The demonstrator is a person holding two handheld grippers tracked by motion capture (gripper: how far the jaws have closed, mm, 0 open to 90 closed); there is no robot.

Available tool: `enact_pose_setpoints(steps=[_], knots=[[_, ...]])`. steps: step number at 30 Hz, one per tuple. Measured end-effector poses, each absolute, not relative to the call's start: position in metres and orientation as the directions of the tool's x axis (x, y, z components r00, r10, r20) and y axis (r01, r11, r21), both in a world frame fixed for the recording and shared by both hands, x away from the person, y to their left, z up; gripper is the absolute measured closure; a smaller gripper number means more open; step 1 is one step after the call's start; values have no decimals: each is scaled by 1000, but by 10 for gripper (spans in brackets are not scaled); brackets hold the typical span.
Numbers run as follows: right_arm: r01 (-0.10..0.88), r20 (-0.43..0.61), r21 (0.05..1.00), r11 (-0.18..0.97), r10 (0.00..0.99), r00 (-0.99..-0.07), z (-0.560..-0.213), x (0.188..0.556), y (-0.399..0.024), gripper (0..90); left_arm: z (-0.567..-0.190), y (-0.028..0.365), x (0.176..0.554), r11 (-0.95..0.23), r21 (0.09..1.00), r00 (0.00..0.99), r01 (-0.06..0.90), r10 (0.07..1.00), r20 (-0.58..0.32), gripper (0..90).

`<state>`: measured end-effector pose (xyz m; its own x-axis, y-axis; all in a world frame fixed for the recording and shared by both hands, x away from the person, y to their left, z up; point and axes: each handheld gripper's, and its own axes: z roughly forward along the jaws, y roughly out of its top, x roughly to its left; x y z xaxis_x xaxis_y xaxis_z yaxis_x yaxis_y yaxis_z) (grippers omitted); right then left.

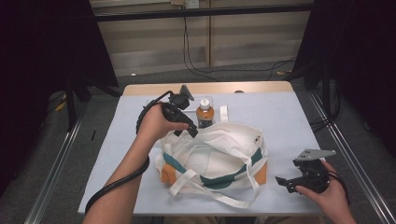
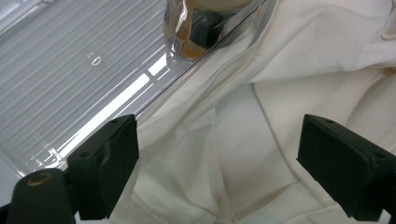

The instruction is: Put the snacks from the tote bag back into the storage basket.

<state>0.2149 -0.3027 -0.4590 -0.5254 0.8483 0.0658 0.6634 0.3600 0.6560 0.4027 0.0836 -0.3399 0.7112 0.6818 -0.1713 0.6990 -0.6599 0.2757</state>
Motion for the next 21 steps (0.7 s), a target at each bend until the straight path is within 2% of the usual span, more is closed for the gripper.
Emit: enact_pose_setpoints(steps=[21], knots=[[664, 65, 650, 370, 843, -533, -459, 216, -300, 44, -344, 108, 393, -639, 264, 686, 723, 708, -168, 120]])
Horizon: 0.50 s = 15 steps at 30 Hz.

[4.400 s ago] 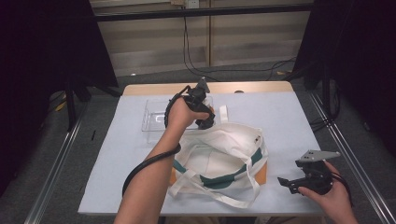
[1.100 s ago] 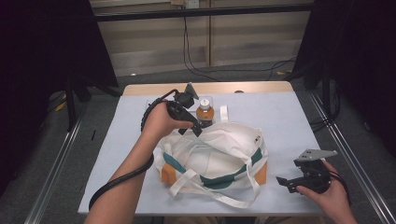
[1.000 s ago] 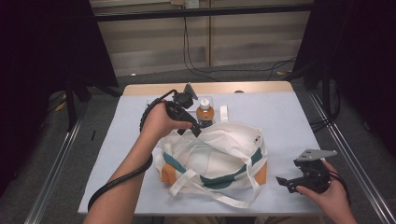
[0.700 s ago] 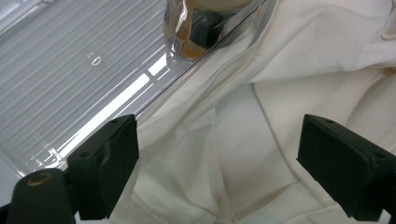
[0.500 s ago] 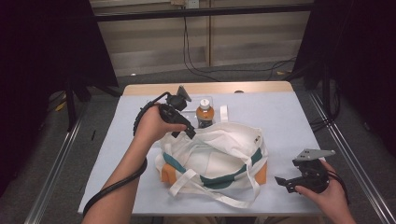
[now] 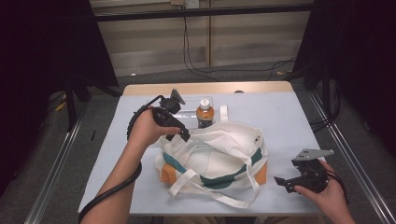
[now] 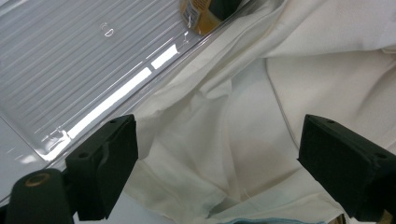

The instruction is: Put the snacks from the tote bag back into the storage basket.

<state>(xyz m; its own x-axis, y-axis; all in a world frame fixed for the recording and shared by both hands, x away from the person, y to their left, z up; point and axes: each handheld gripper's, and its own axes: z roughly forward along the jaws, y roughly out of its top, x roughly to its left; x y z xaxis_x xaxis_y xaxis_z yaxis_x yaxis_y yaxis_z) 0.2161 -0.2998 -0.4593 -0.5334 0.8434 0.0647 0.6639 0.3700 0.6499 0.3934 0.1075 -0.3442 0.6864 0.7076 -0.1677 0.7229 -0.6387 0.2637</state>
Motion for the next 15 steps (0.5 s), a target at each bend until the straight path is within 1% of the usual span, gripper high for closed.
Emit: enact_pose_setpoints(steps=[15], knots=[[661, 62, 651, 373, 842, -536, -459, 216, -298, 44, -351, 123, 387, -617, 259, 665, 743, 724, -185, 119]])
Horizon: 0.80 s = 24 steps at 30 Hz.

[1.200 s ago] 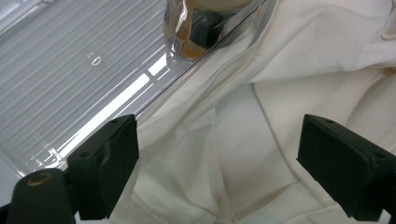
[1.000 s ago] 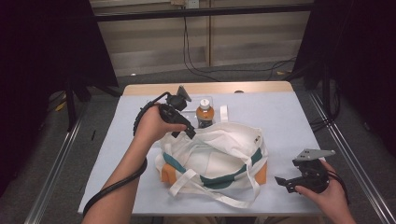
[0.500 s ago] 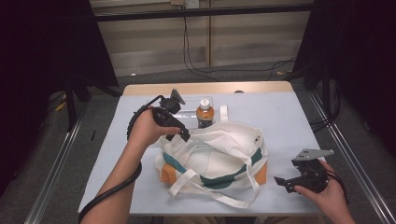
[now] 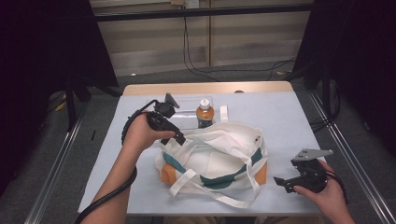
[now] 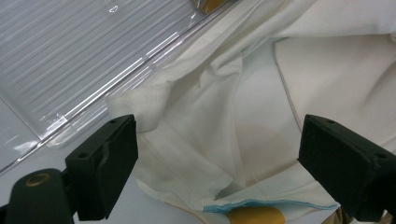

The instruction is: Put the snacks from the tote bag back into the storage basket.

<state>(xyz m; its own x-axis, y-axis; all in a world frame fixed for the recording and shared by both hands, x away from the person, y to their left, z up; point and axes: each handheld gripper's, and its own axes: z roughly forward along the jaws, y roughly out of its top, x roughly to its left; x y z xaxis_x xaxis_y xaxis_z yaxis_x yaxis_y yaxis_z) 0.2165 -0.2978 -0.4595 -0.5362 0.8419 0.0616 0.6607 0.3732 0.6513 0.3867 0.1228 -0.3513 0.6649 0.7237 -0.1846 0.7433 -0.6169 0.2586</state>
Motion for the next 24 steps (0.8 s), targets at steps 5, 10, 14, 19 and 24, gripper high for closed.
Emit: enact_pose_setpoints(steps=[5, 10, 14, 19, 24], knots=[[664, 67, 647, 375, 839, -540, -459, 217, -297, 44, -353, 128, 384, -617, 249, 662, 746, 728, -179, 118], [656, 61, 652, 380, 836, -545, -459, 218, -297, 44, -356, 133, 382, -610, 245, 653, 754, 734, -185, 118], [656, 61, 650, 383, 834, -548, -459, 218, -297, 44, -358, 136, 381, -602, 245, 646, 760, 741, -185, 115], [657, 62, 650, 382, 835, -547, -459, 218, -296, 44, -359, 140, 379, -598, 246, 642, 763, 744, -185, 115], [657, 59, 649, 384, 836, -546, -459, 218, -296, 44, -361, 144, 377, -594, 246, 638, 766, 748, -184, 115]])
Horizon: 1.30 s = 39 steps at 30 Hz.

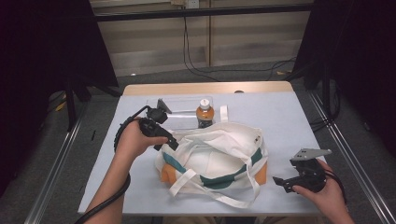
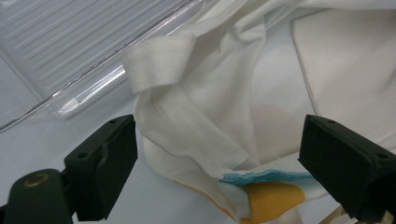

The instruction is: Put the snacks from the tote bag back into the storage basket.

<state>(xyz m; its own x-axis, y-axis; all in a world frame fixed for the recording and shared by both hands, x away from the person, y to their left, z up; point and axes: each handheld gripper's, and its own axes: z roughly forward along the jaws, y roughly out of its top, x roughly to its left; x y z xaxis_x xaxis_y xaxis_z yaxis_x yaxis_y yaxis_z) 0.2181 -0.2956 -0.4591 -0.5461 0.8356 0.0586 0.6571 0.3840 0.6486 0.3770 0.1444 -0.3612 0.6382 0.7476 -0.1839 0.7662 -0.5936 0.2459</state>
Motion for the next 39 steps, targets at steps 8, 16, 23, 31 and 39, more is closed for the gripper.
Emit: enact_pose_setpoints(steps=[8, 16, 23, 31, 39], knots=[[654, 57, 649, 388, 833, -551, -459, 218, -296, 44, -368, 149, 373, -582, 239, 625, 777, 756, -193, 115], [655, 58, 650, 385, 834, -548, -459, 218, -295, 44, -372, 155, 369, -574, 234, 617, 784, 762, -198, 115], [655, 64, 651, 383, 832, -551, -460, 218, -294, 44, -376, 159, 367, -566, 232, 608, 791, 770, -194, 115], [654, 58, 649, 389, 832, -552, -460, 218, -294, 44, -378, 163, 362, -555, 251, 604, 793, 769, -209, 115], [654, 50, 646, 394, 833, -552, -460, 218, -294, 44, -378, 167, 356, -546, 270, 602, 793, 771, -209, 115]])
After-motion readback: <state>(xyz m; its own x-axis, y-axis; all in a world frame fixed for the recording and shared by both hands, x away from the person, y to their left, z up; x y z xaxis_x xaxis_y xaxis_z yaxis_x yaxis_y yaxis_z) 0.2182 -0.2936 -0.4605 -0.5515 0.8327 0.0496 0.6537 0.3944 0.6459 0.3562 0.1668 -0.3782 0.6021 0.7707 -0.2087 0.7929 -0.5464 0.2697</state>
